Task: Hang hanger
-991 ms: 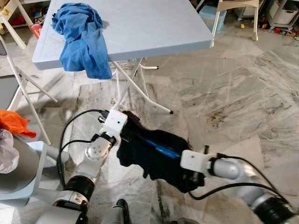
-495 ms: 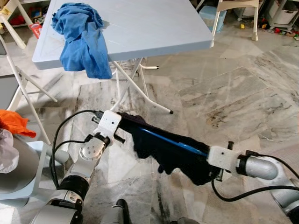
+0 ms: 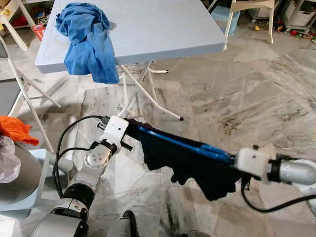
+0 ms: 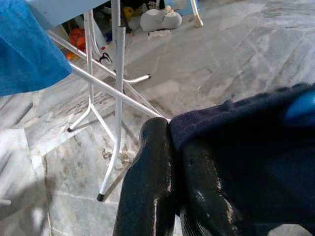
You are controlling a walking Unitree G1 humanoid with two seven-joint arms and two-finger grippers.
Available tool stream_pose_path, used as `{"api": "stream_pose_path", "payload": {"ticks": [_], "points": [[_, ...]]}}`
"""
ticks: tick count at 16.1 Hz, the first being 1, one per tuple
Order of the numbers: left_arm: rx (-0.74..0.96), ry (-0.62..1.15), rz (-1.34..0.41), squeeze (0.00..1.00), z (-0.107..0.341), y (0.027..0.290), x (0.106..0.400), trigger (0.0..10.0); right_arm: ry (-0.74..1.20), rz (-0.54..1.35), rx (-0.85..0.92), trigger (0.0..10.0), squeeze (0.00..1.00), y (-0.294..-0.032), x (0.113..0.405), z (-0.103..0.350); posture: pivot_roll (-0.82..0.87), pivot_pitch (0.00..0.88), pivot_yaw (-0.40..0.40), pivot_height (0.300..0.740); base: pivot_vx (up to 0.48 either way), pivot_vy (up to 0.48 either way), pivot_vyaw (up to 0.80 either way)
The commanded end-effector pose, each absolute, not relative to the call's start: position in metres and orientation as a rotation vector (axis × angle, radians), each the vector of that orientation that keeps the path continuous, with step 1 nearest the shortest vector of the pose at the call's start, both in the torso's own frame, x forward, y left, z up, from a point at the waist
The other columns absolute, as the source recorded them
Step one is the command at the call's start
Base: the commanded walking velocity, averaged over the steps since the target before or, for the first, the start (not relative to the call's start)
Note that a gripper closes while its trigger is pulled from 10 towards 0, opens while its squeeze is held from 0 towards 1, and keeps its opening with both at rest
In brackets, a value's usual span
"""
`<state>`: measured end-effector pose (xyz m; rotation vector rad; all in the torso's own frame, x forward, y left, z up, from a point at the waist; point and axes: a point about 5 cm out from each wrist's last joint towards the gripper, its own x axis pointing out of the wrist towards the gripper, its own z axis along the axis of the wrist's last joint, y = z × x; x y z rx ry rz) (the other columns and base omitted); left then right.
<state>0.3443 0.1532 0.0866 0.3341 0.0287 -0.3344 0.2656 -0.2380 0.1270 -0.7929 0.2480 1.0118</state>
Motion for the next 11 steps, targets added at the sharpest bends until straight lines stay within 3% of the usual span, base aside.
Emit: {"api": "stream_pose_path", "payload": {"ticks": [1,11], "points": [[0.277,0.076,-0.129,0.0,0.086,0.201,0.343,0.0,0.391,0.911,-0.792,10.0,0.0,-0.275,0.26,0.127,-0.1,0.21,0.031,0.74,0.0,0.0,0.0],[0.171,0.126,-0.221,0.0,0.062,0.161,0.331,0.0,0.172,0.888,-0.441,10.0,0.0,-0.221,0.268,0.134,-0.1,0.206,0.025,0.74,0.0,0.0,0.0]]}}
